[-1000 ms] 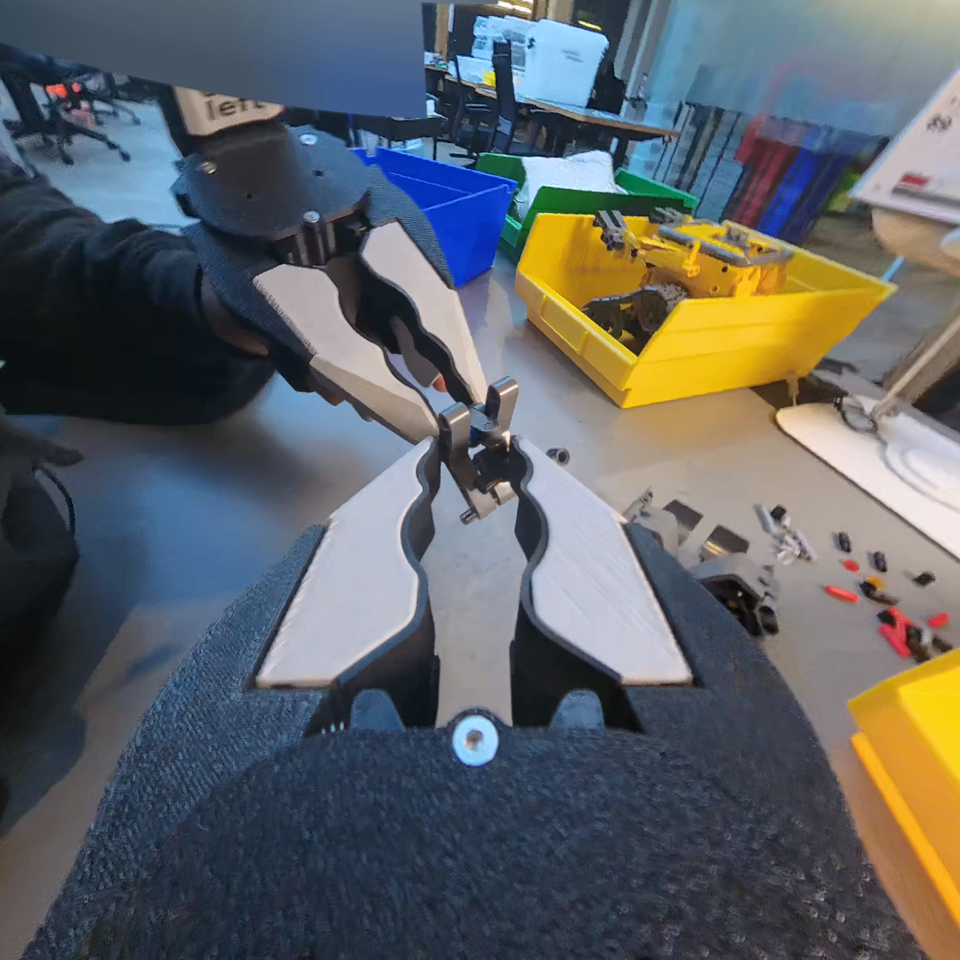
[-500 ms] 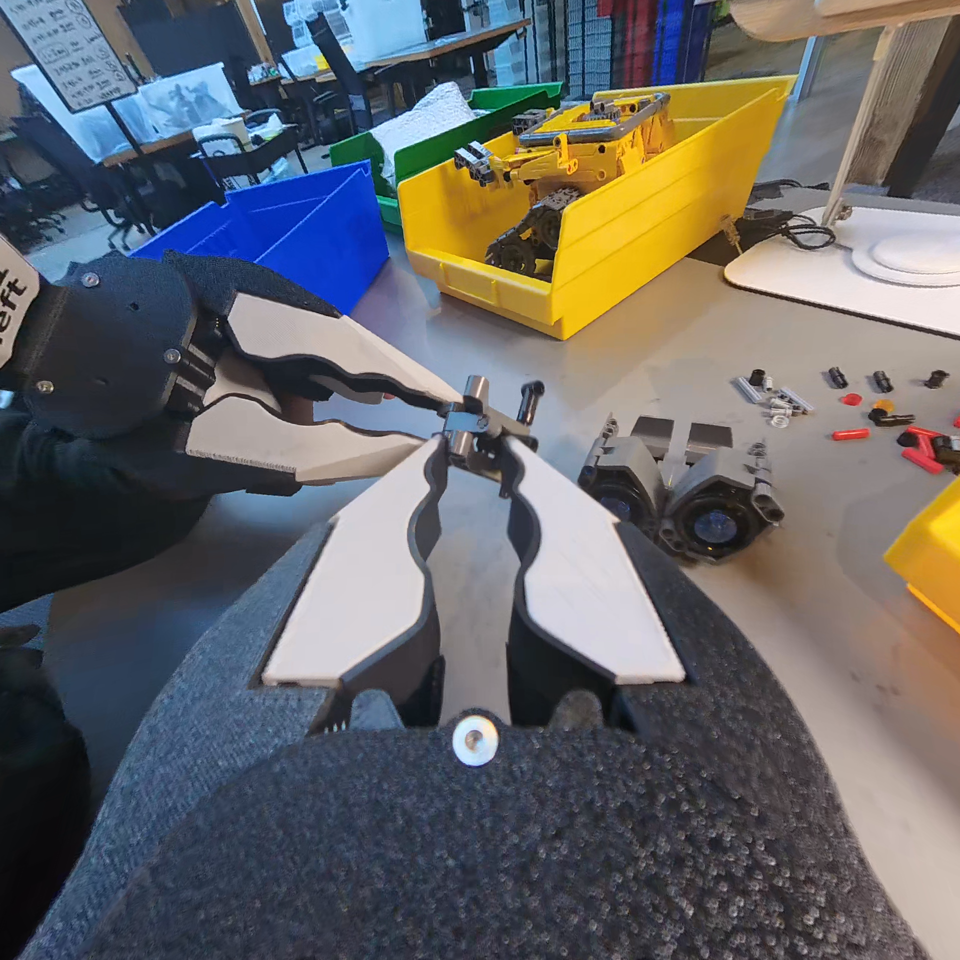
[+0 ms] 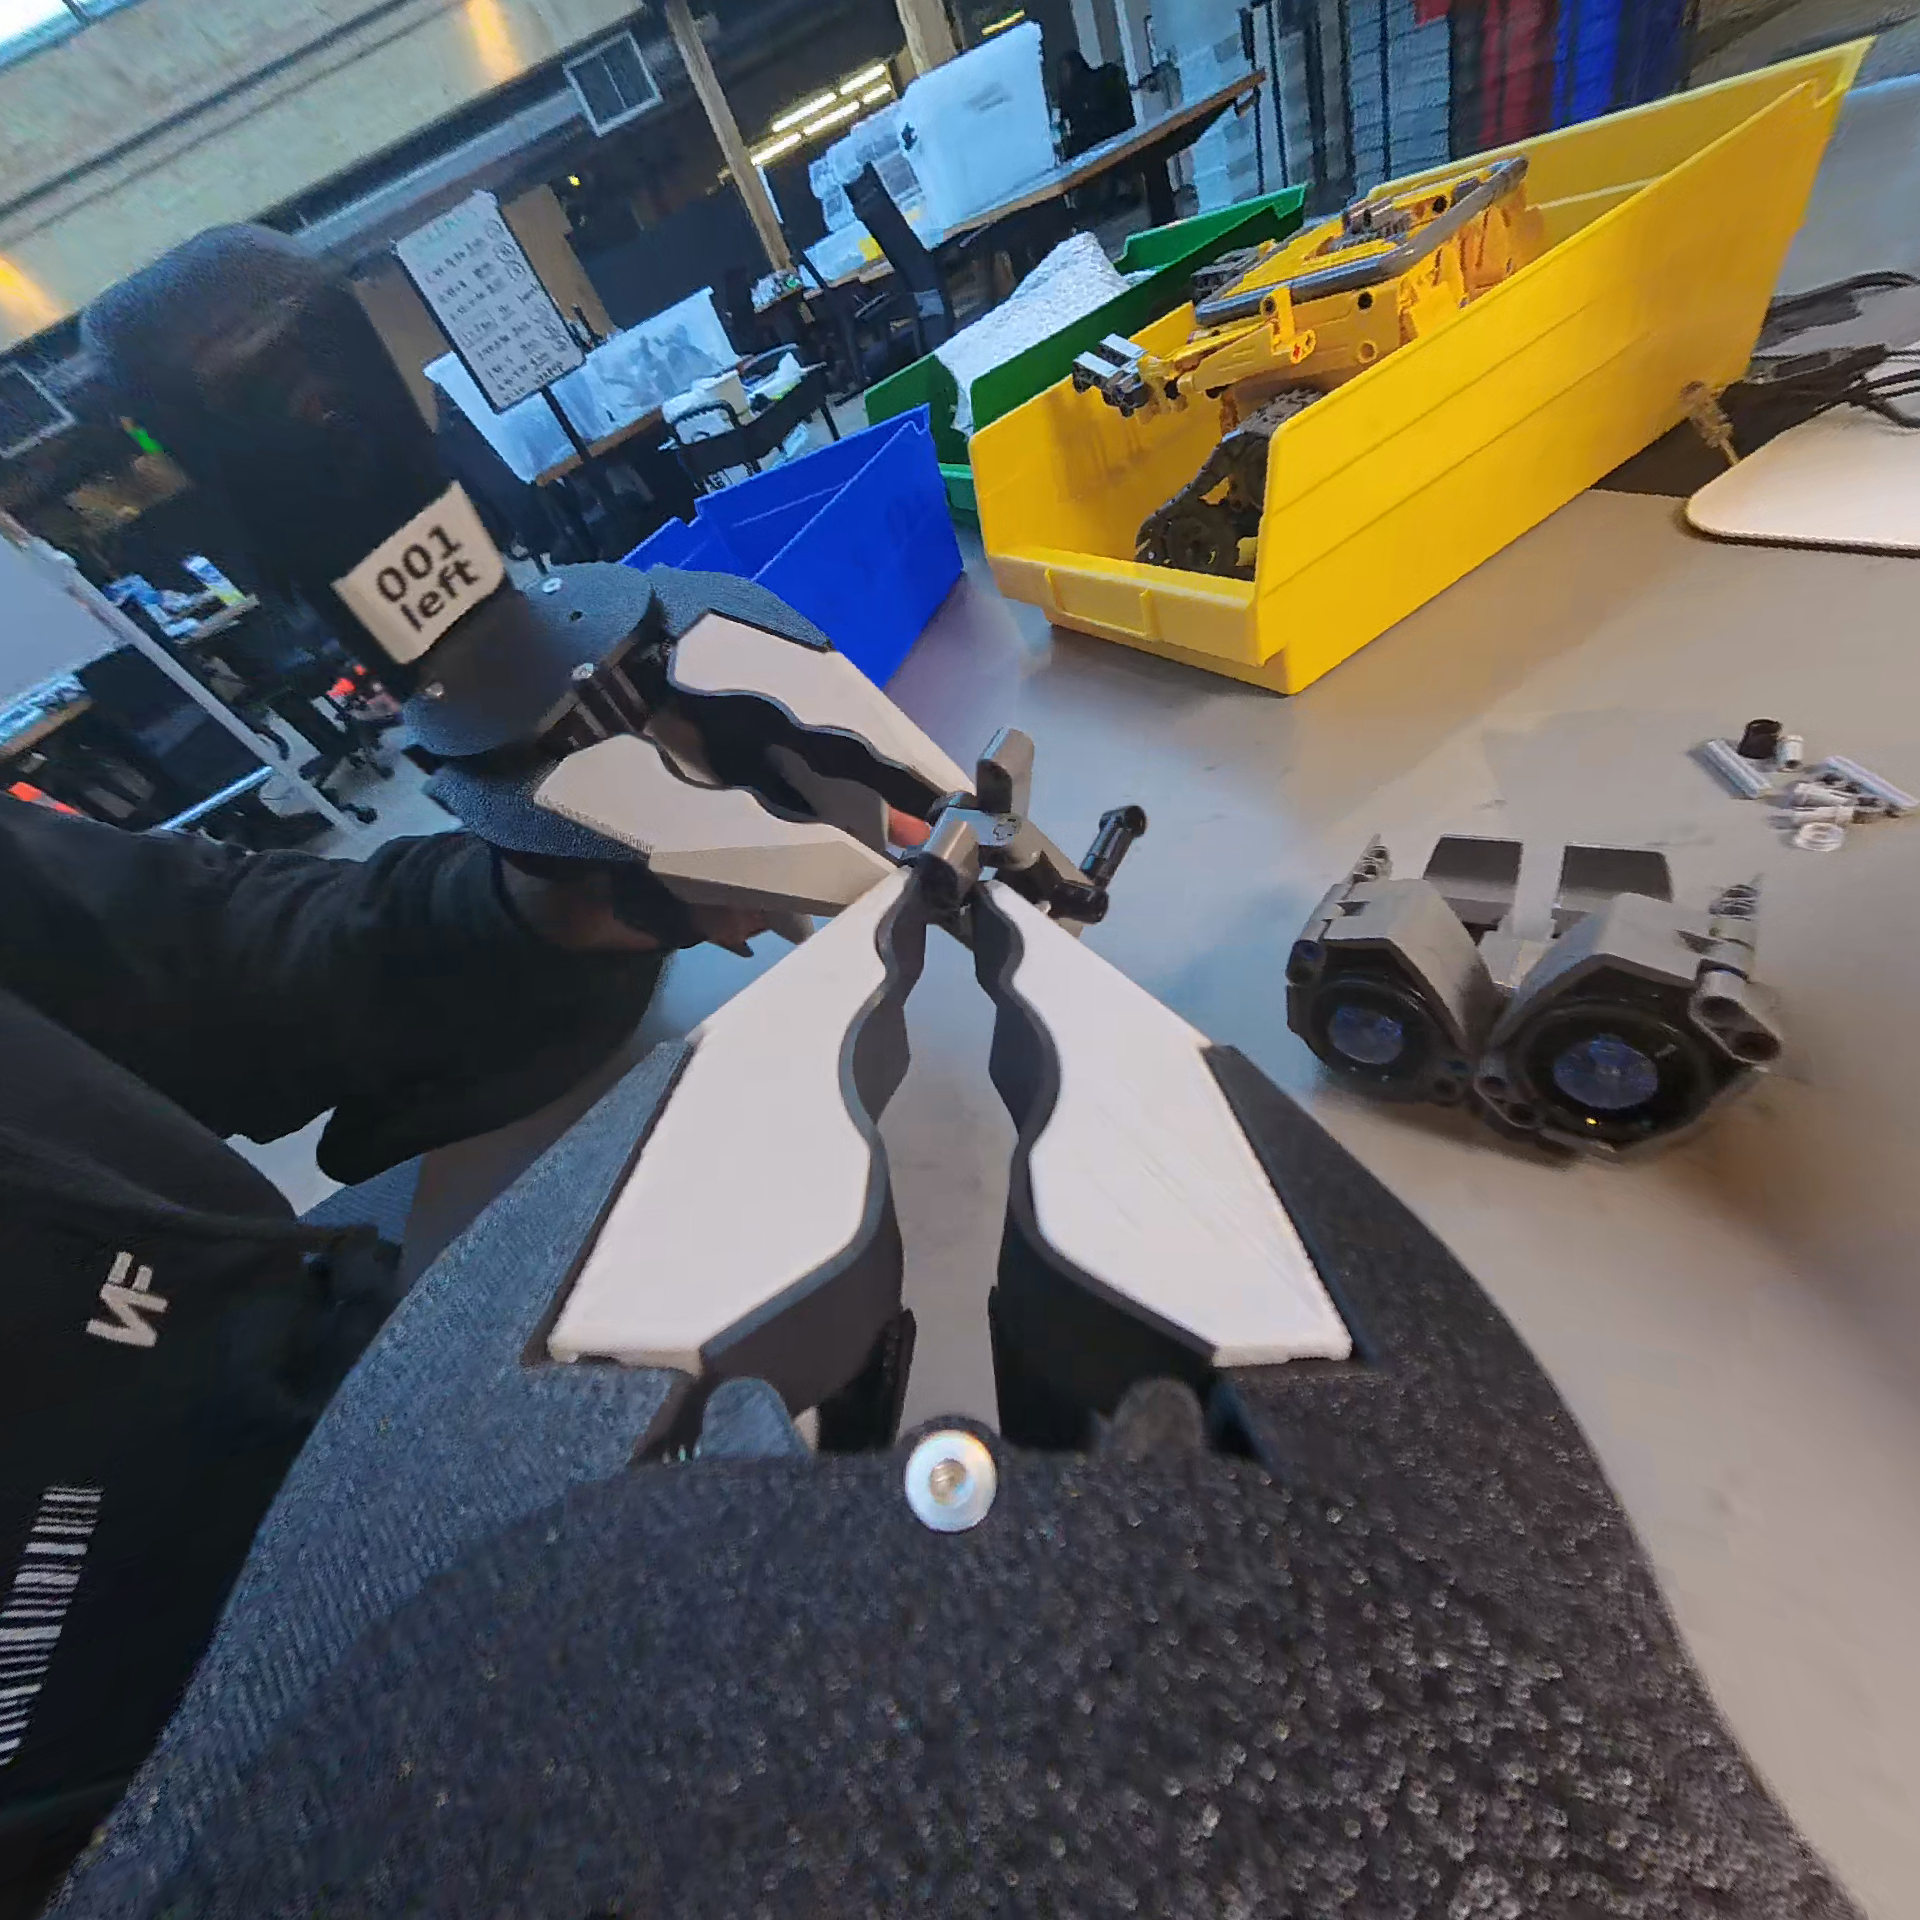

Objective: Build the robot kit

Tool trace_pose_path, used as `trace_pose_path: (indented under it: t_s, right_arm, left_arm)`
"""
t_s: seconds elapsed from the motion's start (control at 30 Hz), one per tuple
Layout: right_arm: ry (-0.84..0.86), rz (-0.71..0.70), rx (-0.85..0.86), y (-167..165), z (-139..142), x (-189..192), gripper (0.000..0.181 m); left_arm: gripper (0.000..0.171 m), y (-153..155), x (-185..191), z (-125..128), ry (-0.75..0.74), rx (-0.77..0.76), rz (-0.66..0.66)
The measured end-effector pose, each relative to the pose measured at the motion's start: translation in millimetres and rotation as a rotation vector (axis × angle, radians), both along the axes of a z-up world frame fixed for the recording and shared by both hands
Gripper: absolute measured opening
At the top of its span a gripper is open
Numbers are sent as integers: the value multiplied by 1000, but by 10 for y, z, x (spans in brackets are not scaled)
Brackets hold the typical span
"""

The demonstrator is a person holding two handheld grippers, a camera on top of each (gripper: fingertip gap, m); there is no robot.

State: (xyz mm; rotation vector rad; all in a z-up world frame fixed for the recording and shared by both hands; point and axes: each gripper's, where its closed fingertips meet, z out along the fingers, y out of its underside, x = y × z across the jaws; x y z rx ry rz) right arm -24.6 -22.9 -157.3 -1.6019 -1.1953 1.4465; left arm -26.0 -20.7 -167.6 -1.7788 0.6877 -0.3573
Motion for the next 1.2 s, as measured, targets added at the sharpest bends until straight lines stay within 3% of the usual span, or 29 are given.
trace_pose_path:
  t_s: [0.17, 0.27, 0.6, 0.77, 1.0, 1.2]
  right_arm:
    - [-94, 35, 110, 11, -144, 36, 6]
    - [-188, 58, 235, -13, -251, 58, 6]
    - [-350, 5, 323, 35, -583, 62, 6]
    - [-393, 5, 347, 33, -675, 60, 6]
    - [-470, 30, 450, 11, -814, 76, 6]
    - [-454, 51, 398, -1, -842, 58, 7]
  left_arm:
    - [18, -35, 64, -141, -175, -156, -83]
    - [28, -36, 72, -265, -206, -229, -90]
    - [18, -16, 53, -589, 183, -186, -21]
    - [18, -20, 57, -674, 141, -245, -12]
    - [18, -20, 67, -832, 199, -308, -8]
    - [17, -44, 62, -906, 258, -334, -32]
